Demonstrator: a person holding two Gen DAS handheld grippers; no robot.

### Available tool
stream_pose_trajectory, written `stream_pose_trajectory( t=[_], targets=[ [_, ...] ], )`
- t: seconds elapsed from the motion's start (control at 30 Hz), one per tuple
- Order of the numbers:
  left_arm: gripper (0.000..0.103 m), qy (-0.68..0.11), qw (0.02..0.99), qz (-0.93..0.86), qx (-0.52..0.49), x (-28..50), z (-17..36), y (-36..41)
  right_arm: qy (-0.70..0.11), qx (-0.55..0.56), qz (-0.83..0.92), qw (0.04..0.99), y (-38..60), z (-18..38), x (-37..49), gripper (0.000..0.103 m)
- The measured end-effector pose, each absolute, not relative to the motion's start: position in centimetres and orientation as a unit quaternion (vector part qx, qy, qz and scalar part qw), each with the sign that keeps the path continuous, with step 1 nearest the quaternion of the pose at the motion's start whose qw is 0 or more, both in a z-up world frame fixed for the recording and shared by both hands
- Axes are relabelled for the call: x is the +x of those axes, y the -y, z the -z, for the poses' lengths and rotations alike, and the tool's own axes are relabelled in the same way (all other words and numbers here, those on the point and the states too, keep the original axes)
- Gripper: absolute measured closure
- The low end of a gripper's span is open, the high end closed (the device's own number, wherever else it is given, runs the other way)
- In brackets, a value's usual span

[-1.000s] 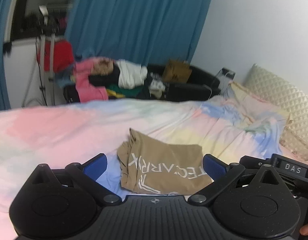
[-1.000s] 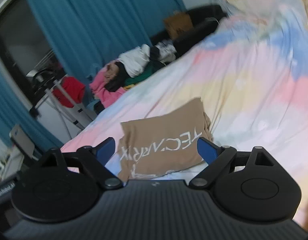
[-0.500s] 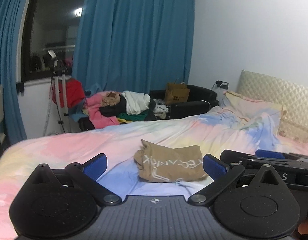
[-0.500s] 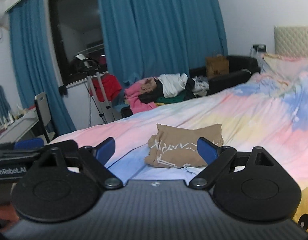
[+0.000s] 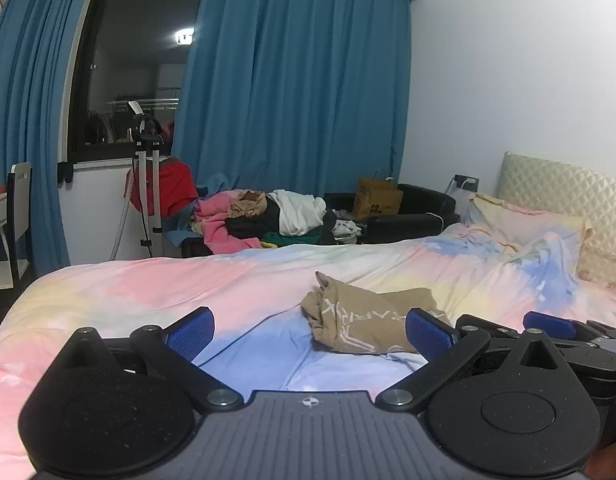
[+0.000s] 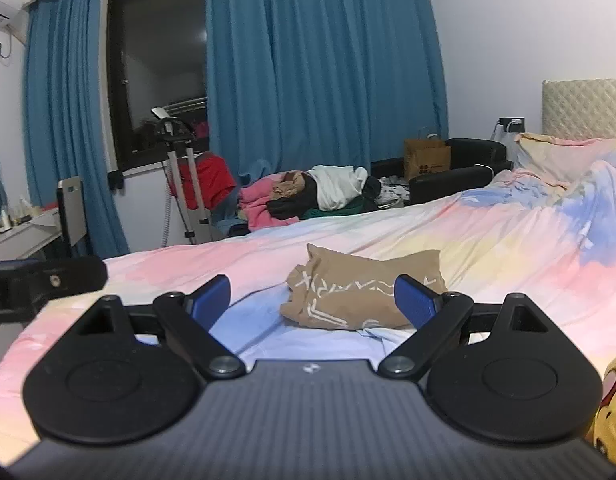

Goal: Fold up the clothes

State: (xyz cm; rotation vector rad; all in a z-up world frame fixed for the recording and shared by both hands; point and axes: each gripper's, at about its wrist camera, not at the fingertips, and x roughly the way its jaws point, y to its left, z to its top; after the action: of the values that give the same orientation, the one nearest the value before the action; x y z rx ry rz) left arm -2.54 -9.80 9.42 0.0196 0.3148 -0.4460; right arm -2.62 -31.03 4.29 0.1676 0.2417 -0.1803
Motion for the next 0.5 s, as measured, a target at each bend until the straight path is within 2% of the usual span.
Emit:
stream_pose_trajectory(
  t=[0.5],
  targets=[
    [0.001,-0.180,0.958,0.224,0.016,-0.8,-5.0,7.1,-0.124,0.045,0.134,0.982,29.3,-1.0,-2.9,0.013]
  ],
)
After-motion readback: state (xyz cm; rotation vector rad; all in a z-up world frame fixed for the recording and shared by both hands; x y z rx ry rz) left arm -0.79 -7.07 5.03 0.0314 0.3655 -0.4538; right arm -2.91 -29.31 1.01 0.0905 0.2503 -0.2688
